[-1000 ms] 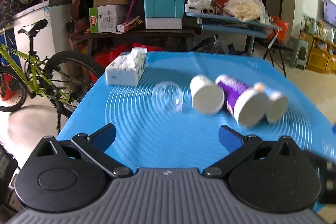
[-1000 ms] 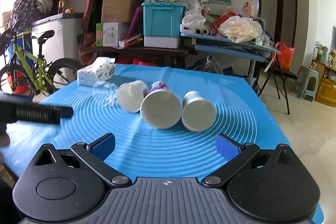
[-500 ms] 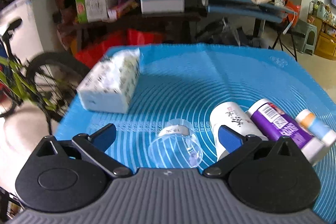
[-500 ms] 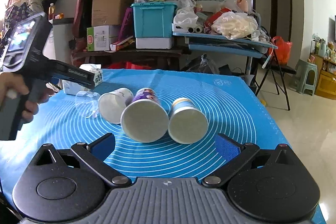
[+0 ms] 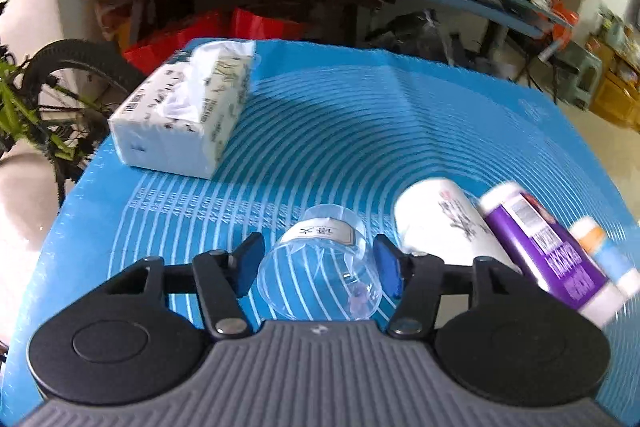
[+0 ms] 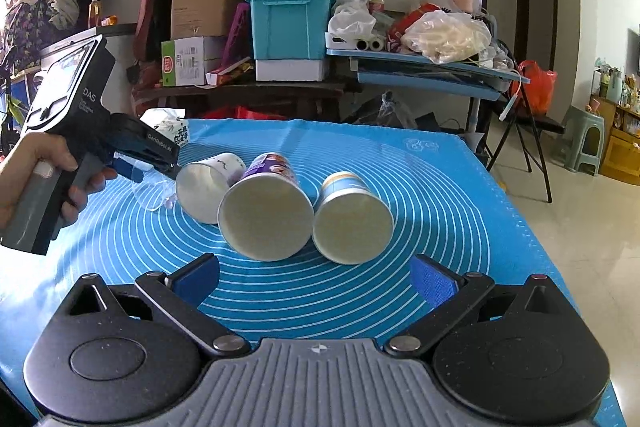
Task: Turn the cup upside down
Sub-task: 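Close the left tool on the clear cup and lift it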
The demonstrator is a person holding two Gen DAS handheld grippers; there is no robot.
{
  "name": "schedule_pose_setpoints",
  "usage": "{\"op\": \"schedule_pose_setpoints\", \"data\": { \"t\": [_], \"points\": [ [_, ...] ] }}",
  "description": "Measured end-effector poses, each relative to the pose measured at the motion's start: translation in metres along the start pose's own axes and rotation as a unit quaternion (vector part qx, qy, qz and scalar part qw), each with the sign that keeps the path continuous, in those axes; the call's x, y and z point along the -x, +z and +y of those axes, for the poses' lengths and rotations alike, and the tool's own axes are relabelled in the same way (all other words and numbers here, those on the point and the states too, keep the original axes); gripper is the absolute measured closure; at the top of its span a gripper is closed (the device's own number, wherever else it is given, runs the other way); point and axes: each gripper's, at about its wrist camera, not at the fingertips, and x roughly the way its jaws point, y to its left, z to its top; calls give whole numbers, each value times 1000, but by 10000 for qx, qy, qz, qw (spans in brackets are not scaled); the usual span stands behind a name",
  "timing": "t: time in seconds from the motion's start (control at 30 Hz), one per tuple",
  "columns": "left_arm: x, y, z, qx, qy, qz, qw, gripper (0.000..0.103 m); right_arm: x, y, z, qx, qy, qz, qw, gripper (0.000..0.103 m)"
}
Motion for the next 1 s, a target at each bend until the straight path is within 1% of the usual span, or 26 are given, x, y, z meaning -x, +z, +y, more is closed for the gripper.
{"op": "schedule_pose_setpoints", "data": {
  "t": [0.13,0.2,0.27,0.37,0.47,0.63,0.73,0.77,1.0],
  "points": [
    [12,-5,-1,23,14,-5,10000,44,2,0,1,3,-7,8,10000,0],
    [29,-14,-2,24,-8,-42,10000,44,4,0,1,-2,-7,12,10000,0],
    [46,-25,-7,-100,14,-81,9999,44,7,0,1,-8,1,30,10000,0],
    [76,-47,-14,-179,-155,-158,9996,44,12,1,1,-46,18,43,10000,0],
    [94,-69,-21,-67,-366,-118,9992,44,18,0,3,-50,41,45,10000,0],
    [95,-96,-31,28,-332,-41,9994,44,27,-3,5,8,162,101,9998,0],
    [92,-102,-34,45,-451,97,9989,44,30,-4,5,35,166,152,9997,0],
    [91,-103,-36,22,-437,104,9990,43,30,-5,5,30,164,180,9997,0],
    [91,-112,-40,-118,-377,-45,9992,40,25,-10,5,-34,162,320,9994,0]
  ]
}}
